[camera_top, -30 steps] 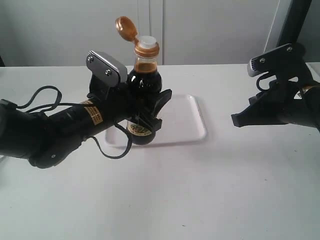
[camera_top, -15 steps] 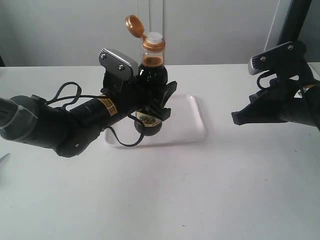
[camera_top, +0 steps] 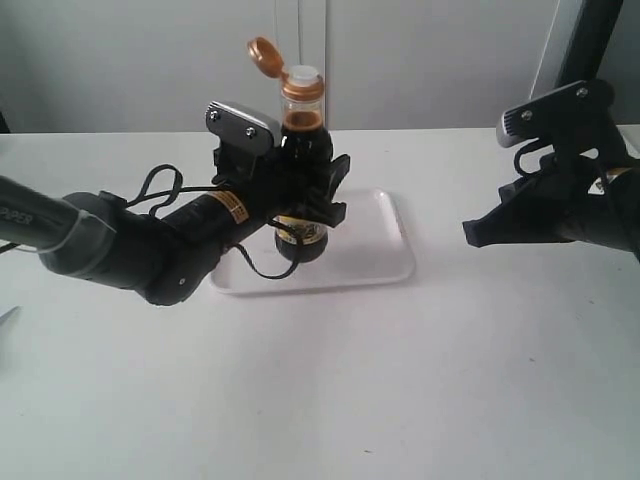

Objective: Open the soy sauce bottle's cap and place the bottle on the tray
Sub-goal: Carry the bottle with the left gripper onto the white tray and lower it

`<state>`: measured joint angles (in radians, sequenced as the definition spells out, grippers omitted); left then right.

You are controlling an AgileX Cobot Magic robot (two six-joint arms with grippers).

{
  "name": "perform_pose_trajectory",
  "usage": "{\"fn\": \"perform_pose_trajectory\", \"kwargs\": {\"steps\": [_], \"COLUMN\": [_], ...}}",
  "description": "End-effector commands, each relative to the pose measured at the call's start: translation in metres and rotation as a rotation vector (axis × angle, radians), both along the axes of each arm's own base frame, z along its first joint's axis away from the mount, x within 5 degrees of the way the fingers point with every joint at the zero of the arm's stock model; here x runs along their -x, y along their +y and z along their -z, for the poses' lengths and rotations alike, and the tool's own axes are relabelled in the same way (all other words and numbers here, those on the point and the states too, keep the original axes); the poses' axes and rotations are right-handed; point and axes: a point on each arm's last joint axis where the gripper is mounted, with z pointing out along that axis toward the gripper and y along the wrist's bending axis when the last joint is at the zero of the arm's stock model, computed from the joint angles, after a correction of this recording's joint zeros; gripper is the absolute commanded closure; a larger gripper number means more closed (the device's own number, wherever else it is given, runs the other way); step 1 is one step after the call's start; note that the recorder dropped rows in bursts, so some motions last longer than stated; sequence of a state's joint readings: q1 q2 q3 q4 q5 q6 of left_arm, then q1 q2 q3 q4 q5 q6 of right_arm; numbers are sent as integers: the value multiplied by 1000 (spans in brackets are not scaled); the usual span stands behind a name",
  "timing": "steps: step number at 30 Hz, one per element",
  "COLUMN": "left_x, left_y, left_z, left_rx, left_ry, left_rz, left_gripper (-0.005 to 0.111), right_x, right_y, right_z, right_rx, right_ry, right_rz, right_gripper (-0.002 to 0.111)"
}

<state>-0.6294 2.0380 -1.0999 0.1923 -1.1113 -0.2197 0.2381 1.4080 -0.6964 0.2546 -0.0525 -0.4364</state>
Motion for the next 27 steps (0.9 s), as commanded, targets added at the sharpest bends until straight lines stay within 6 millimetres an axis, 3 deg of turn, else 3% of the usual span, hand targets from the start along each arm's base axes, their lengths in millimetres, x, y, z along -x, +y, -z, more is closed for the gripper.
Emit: {"fn": "perform_pose_trajectory", "kwargs": {"steps": [1,27], "left_x": [-5,-24], "left_y": [-3,3], "left_z": [-24,-4], "left_rx": [99,86], "left_ry": [-125,-99], "left_rz": [-9,-74], "left_gripper": [107,107], "right_x": [-2,-2], "right_y": [-3,-3], "right_z": [-1,-2], "right_rx": [3,2], "right_ry": [-19,-33], "right_rz": [10,13], "right_gripper": [108,108]}}
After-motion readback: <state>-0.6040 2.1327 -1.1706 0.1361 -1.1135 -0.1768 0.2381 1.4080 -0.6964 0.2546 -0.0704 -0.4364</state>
